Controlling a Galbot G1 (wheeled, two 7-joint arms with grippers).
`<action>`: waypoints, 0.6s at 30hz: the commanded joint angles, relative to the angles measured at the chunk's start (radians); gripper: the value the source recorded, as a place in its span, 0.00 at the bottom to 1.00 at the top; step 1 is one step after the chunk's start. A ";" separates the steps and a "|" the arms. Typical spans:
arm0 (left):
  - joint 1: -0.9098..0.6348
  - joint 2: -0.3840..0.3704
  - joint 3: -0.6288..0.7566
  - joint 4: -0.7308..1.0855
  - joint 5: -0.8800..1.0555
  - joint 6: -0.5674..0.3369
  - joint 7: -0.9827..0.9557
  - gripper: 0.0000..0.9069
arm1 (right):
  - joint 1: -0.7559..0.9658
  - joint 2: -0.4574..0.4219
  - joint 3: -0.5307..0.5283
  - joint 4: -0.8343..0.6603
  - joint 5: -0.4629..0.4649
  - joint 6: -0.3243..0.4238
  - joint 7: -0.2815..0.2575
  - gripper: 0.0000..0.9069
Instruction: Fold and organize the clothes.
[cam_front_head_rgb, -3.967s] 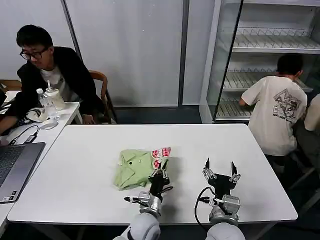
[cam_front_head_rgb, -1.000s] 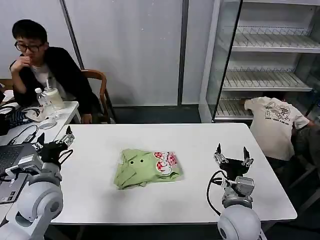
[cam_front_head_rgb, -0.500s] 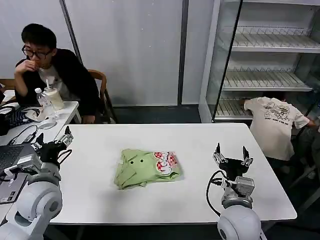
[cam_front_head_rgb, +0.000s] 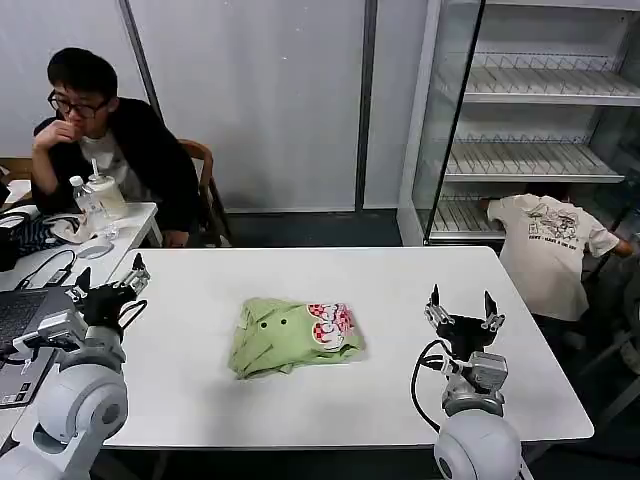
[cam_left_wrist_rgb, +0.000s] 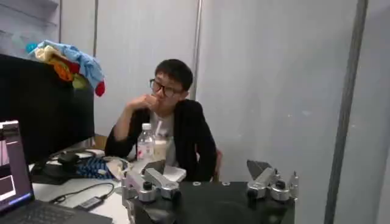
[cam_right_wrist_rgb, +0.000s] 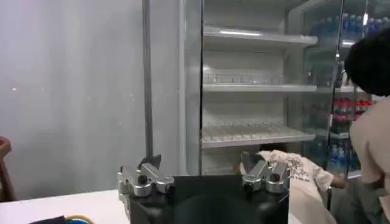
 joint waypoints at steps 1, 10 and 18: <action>0.000 -0.002 0.004 0.000 0.002 -0.002 0.000 1.00 | 0.000 0.002 -0.002 0.000 0.000 -0.001 0.000 1.00; 0.002 -0.005 0.008 -0.001 0.004 -0.004 0.001 1.00 | -0.001 0.003 -0.002 0.002 -0.001 0.000 0.001 1.00; 0.001 -0.006 0.013 -0.001 0.005 -0.005 0.001 1.00 | -0.001 0.004 -0.004 0.003 -0.001 0.000 0.002 1.00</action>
